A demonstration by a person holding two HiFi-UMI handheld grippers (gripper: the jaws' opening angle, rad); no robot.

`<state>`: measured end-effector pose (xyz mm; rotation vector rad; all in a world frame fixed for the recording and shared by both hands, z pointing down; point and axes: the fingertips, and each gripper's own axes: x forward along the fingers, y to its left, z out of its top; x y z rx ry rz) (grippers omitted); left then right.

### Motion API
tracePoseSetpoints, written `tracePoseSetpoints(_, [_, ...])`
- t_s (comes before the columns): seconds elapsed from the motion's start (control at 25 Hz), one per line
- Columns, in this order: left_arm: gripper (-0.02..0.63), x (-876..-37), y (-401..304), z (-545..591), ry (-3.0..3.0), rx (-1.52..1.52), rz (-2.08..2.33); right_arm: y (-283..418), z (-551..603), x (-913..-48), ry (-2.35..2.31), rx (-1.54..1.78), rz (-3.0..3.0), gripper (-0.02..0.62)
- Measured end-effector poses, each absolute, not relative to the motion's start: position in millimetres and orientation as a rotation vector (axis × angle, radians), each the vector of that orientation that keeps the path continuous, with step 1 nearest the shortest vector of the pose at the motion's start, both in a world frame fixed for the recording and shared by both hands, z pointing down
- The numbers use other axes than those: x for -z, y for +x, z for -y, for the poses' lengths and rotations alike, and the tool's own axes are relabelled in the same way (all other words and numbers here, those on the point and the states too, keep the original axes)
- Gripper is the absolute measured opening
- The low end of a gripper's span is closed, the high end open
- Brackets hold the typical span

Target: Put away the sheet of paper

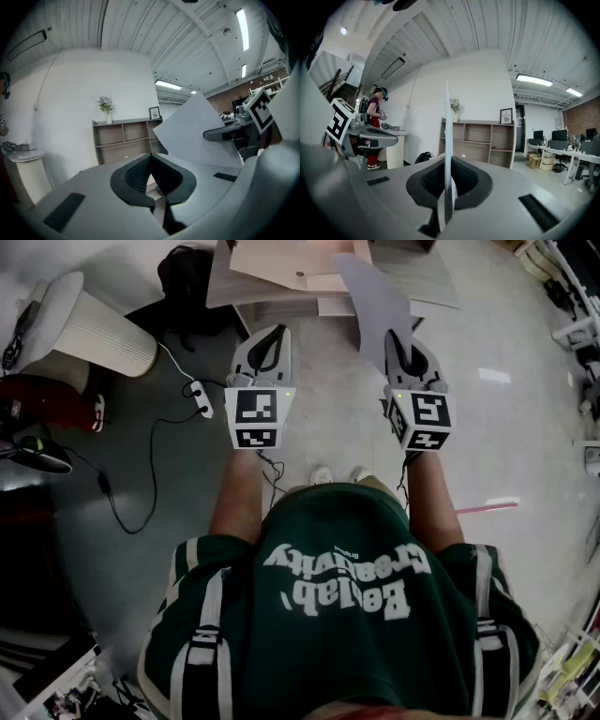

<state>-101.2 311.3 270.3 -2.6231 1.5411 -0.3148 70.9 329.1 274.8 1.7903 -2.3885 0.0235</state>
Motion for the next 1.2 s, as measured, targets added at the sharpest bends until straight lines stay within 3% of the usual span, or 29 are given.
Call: tracePoseSetpoints(1.2, [0.018,-267.4,-99.6,-332.3,-2.619,0.315,-1.527,69.6,-350.7,-275.5,1.774,-0.022,2.422,0.034])
